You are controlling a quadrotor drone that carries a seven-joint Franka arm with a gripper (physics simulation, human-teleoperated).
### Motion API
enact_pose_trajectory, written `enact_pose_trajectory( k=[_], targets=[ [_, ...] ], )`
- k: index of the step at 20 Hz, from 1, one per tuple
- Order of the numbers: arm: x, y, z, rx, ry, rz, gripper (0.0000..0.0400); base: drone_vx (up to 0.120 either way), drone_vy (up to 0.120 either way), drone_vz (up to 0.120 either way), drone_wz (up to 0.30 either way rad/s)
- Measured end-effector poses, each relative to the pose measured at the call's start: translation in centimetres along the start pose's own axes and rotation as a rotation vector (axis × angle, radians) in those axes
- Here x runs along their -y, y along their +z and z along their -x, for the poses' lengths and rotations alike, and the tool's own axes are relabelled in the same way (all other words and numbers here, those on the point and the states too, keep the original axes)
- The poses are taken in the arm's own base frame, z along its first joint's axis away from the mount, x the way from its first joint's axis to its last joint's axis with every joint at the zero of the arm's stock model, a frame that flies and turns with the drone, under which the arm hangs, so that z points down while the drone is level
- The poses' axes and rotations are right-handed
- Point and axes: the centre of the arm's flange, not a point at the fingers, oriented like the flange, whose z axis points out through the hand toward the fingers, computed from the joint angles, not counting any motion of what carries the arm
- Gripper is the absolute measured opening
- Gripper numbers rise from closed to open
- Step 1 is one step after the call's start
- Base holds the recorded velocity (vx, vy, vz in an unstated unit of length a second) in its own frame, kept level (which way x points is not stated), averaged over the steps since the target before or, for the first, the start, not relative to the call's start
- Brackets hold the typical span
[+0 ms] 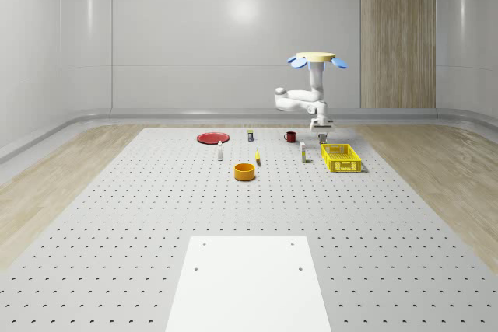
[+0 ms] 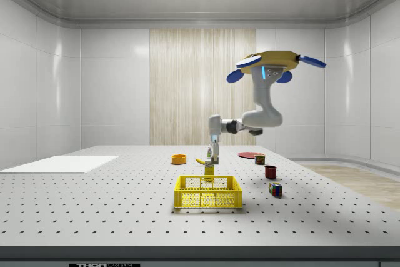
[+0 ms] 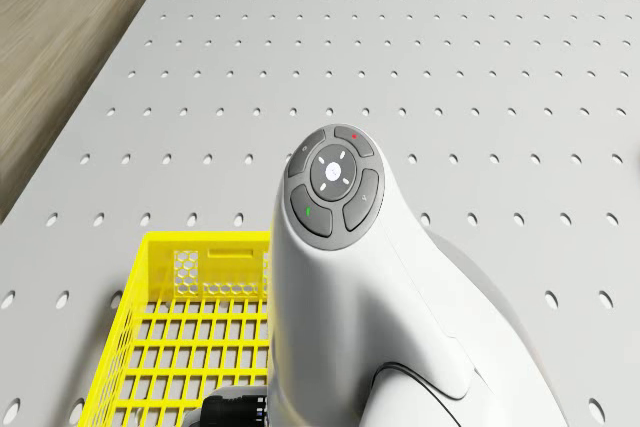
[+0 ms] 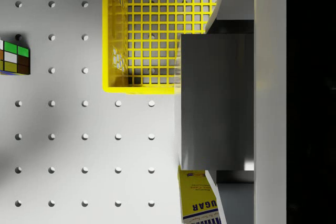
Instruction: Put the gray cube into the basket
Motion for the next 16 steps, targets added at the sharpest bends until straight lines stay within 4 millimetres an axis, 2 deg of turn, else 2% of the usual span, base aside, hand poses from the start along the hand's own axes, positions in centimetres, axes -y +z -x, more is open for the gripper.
enact_pose_trajectory(
  k=[4,8,16],
  targets=[
    [0.0,0.0,0.0,0.0,0.0,0.0,0.025,0.12,0.12,0.0,0.0],
    [0.0,0.0,0.0,0.0,0.0,0.0,0.025,0.0,0.12,0.0,0.0],
    [0.0,0.0,0.0,0.0,0.0,0.0,0.025,0.0,0.12,-0.1,0.0]
  ],
)
